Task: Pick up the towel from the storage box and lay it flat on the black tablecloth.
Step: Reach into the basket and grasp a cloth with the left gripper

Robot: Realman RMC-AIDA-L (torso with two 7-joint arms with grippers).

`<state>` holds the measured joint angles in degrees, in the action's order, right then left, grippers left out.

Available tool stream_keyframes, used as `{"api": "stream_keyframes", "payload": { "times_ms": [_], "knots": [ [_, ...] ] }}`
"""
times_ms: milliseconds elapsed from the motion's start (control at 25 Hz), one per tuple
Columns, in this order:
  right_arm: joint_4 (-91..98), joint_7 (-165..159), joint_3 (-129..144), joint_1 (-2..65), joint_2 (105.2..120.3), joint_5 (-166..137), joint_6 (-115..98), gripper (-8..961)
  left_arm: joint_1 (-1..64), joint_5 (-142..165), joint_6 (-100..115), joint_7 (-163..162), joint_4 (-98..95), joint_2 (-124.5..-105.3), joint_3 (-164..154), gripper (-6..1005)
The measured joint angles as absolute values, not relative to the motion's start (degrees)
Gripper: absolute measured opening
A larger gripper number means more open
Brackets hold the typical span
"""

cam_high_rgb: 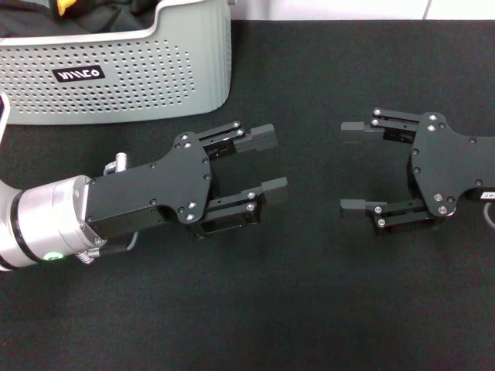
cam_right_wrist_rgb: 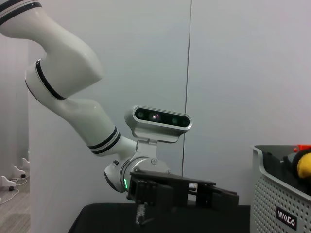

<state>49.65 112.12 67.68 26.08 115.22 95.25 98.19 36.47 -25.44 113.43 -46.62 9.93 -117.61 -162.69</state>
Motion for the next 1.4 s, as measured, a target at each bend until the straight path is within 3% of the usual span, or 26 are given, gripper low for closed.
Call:
{"api": "stream_keyframes", "payload": {
  "times_ms": [760,1080,1400],
  "knots": [
    [49.1,112.6,64.2,24.9,115.17,95.5,98.4,864,33.2,-33.7,111.1,-46.5,14.4,-117.97,-162.2,653],
    [47.4,114.3,63.5,23.9,115.30,95.6,98.5,860,28.4,-52.3,111.4,-46.3,16.5,-115.36,-162.3,636],
    [46.1,115.1,63.4,24.0,115.31,96.1,99.2,856,32.1,-61.7,103.4,-41.5,22.9,-119.22,-162.6,620]
  ]
}}
